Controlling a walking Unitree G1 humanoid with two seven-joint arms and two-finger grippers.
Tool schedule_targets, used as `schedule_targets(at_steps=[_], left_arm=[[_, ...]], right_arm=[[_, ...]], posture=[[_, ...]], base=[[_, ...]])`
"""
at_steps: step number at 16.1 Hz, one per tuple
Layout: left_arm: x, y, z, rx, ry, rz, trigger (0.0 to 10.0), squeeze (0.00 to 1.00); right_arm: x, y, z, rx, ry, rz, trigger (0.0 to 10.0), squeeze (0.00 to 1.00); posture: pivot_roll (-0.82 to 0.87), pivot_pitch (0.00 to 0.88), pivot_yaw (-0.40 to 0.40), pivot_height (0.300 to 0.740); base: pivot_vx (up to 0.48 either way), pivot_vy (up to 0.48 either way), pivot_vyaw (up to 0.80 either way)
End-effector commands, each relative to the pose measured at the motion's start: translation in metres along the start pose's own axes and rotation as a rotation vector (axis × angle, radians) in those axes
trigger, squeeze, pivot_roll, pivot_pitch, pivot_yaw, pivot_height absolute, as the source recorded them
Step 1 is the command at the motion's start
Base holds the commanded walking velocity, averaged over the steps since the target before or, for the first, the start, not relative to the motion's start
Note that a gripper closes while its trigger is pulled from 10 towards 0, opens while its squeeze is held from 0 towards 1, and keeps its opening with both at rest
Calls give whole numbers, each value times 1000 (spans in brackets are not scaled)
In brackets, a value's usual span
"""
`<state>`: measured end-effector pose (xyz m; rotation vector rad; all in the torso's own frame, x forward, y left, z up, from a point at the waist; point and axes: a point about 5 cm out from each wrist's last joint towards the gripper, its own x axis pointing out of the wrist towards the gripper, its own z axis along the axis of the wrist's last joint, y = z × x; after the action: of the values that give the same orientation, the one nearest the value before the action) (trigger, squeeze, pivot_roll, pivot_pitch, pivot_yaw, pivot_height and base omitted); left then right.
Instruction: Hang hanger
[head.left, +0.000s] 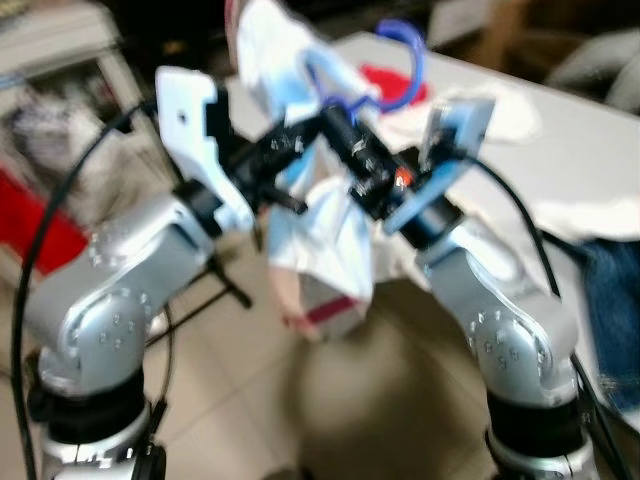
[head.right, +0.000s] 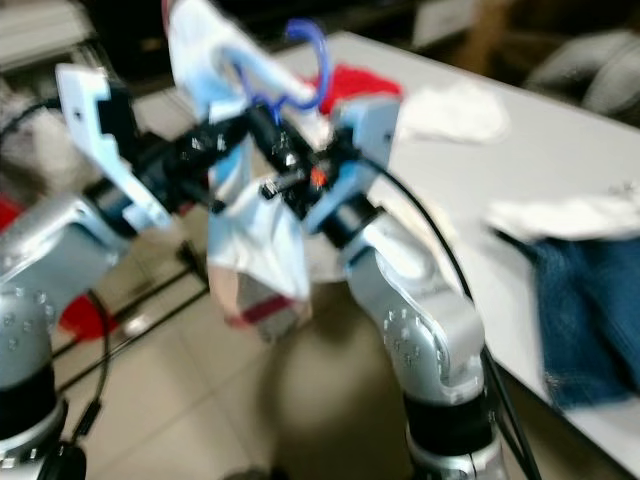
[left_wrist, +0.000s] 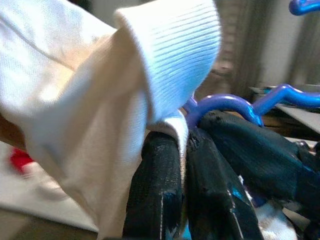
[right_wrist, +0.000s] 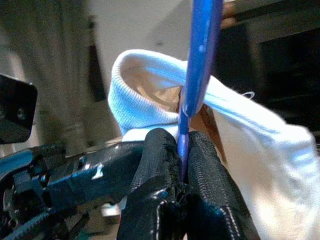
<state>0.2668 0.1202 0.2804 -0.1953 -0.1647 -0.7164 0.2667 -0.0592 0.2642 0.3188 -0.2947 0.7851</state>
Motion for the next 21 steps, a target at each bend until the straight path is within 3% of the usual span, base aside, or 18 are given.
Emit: schedule_targets(at_steps=[1,3,5,7,9,11,14,16,20,21], left_arm=[[1,-5,4,6,-10,-25,0,0],[1,-6,1,4,-1,-29,0,0],[1,-6,-1,3,8,-32,0,0],[0,-4,-7,9,36,-11,0,0],[-8,8,-26,39,135,76,0,0],[-28,37,-65,109,352,294,0,0],[-45,50,-97,112,462,375,0,0],[-49,48,-126,103,539,339,0,0],[-28,38,-129,81,491,272,0,0],[-22,37,-125,91,456,261,3804,0]], right_arm=[[1,7,3,0,-6,47,10000,0],[0,6,1,-9,4,37,10000,0],[-2,-3,-6,-99,64,-23,10000,0],[-6,-8,-16,-89,131,-36,10000,0],[-16,-20,-39,-94,266,-78,10000,0],[-41,-46,-83,-59,458,-241,10000,0],[-75,-77,-122,-69,595,-433,10000,0],[-79,-80,-128,-37,589,-476,10000,0],[-66,-77,-120,-29,497,-434,10000,0],[-62,-76,-114,20,435,-437,10000,0]], posture=[[-67,0,107,740],[-71,0,109,740],[-79,0,109,740],[-86,0,106,740],[-89,0,97,740],[-87,0,92,740],[-79,0,89,740],[-79,0,86,740],[-92,0,97,740],[-92,0,97,740]], base=[[0,0,694],[0,0,700],[0,0,700],[0,0,656],[0,0,553],[0,0,519],[0,0,588],[0,0,675],[0,0,634],[0,0,0]])
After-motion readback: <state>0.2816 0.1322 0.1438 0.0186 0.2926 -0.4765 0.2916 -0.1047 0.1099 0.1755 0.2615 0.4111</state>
